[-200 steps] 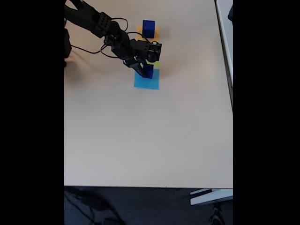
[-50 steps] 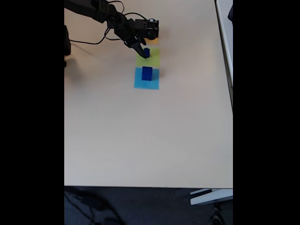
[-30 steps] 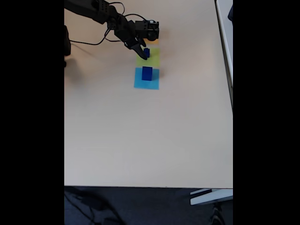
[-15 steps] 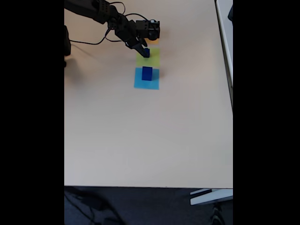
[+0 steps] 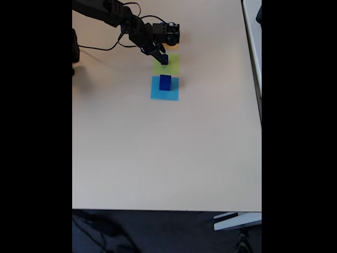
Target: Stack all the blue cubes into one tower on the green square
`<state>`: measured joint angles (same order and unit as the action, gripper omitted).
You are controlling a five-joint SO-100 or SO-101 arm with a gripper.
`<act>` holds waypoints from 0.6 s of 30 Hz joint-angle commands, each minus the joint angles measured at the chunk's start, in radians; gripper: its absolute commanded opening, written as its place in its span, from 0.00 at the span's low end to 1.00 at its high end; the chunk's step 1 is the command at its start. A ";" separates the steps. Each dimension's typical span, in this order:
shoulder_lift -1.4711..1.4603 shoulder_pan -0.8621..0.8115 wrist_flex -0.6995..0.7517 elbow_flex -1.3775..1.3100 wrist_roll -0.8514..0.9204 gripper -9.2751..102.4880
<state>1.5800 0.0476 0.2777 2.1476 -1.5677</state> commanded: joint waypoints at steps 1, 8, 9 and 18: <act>0.005 -0.012 0.002 -0.063 0.005 0.26; -0.008 -0.009 -0.003 -0.064 -0.006 0.25; -0.009 -0.009 -0.003 -0.064 -0.006 0.24; -0.011 -0.011 -0.003 -0.064 -0.005 0.19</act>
<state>1.5631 0.0476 0.2777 2.1430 -1.5662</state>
